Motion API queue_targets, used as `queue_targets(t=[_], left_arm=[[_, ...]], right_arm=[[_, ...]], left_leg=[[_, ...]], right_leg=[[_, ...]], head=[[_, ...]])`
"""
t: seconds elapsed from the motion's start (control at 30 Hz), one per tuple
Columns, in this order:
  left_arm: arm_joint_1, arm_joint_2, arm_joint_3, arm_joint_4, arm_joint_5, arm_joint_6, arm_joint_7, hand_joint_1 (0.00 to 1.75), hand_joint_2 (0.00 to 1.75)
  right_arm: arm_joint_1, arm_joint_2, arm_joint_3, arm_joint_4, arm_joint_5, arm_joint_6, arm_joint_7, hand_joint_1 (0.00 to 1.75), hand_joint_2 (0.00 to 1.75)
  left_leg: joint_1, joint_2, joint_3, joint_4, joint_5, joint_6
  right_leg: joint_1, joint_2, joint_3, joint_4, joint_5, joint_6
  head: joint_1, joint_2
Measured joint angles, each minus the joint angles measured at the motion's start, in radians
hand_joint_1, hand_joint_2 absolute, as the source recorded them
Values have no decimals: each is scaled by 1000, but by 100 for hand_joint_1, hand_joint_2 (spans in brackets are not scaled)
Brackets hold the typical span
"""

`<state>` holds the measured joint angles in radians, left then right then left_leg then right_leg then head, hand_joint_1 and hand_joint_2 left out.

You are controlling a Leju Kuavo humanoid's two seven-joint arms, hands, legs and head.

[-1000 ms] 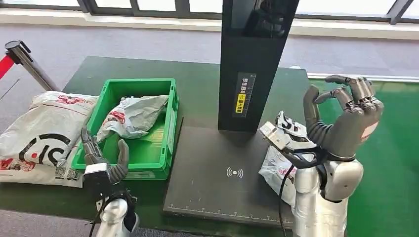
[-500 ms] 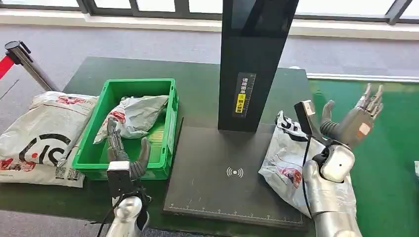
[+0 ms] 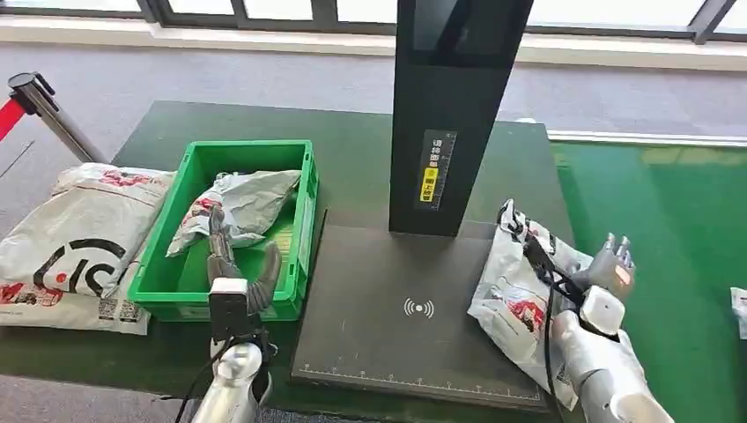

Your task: Moved the parcel from conveyor to table for the left to box.

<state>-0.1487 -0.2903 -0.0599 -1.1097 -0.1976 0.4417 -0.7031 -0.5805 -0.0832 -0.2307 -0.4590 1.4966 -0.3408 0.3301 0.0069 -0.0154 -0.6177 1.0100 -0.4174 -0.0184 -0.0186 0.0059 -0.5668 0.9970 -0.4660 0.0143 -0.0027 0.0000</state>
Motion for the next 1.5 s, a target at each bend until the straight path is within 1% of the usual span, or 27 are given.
queue_targets(t=[0.1,0.13,0.23,0.33,0.43,0.7,0.93,1.0,1.1,1.17,1.23,1.3,1.4,1.47,1.5], left_arm=[[-3,-1,0,8,-5,-2,0,0,175],[-3,-2,0,10,-7,-2,0,0,175],[-6,-2,0,18,-9,-5,0,0,175],[-8,-2,0,24,-10,-5,0,0,175],[-9,-2,0,28,-10,-5,0,0,175],[-10,-2,0,33,-10,-5,0,0,175],[-11,-2,0,39,-10,-5,0,0,175],[-12,-2,0,40,-10,-5,0,0,175],[-13,-2,0,41,-10,0,0,0,175],[-13,-2,0,41,-10,2,0,0,175],[-12,-2,0,41,-10,2,0,0,175],[-12,-2,0,40,-13,2,0,0,175],[-12,-2,0,40,-15,2,0,0,175],[-13,-2,0,40,-15,2,0,0,175],[-13,-2,-2,40,-15,2,0,0,175]], right_arm=[[-7,0,-47,20,-48,53,-103,0,175],[-10,0,-64,26,-67,68,-145,175,175],[-15,0,-113,40,-118,123,-270,175,175],[-16,0,-151,49,-150,149,-349,175,175],[-16,0,-178,54,-159,152,-365,175,175],[-23,0,-219,58,-160,152,-368,175,175],[-23,-1,-244,63,-183,158,-407,175,175],[-22,0,-249,63,-185,148,-417,175,175],[-19,0,-261,61,-202,101,-453,175,175],[-18,10,-265,55,-227,57,-512,175,175],[-16,32,-275,29,-295,3,-659,175,175],[-17,62,-282,-10,-370,-9,-802,175,175],[-12,120,-282,-94,-440,26,-906,175,175],[-4,168,-270,-173,-464,55,-939,175,175],[2,190,-252,-217,-467,65,-939,175,175]], left_leg=[[0,1,0,0,0,0],[0,1,0,0,0,0],[0,1,1,0,0,0],[0,1,1,0,0,0],[0,1,1,0,0,0],[0,3,1,0,0,0],[0,11,2,0,-2,-3],[0,12,2,0,-2,-3],[0,12,2,0,-2,-3],[0,12,2,0,-2,-4],[0,12,1,-1,-2,-4],[0,11,2,-1,-2,-4],[2,10,1,-1,-1,-4],[2,10,1,-1,-1,-4],[2,10,1,-1,-1,-4]], right_leg=[[0,0,0,0,0,0],[0,0,0,0,0,0],[0,1,0,0,0,0],[0,1,0,0,0,0],[0,1,0,0,0,0],[1,2,0,0,0,0],[3,11,-2,1,1,-2],[4,12,-3,1,2,-2],[4,12,-3,2,2,-2],[4,12,-3,2,2,-2],[4,12,-3,3,2,-3],[4,11,-3,3,2,-3],[4,11,-3,3,1,-3],[3,11,-3,3,1,-3],[3,11,-3,3,1,-3]], head=[[0,0],[0,0],[0,0],[0,0],[0,0],[0,0],[0,0],[0,0],[0,0],[0,0],[0,0],[0,0],[0,0],[0,0],[0,0]])
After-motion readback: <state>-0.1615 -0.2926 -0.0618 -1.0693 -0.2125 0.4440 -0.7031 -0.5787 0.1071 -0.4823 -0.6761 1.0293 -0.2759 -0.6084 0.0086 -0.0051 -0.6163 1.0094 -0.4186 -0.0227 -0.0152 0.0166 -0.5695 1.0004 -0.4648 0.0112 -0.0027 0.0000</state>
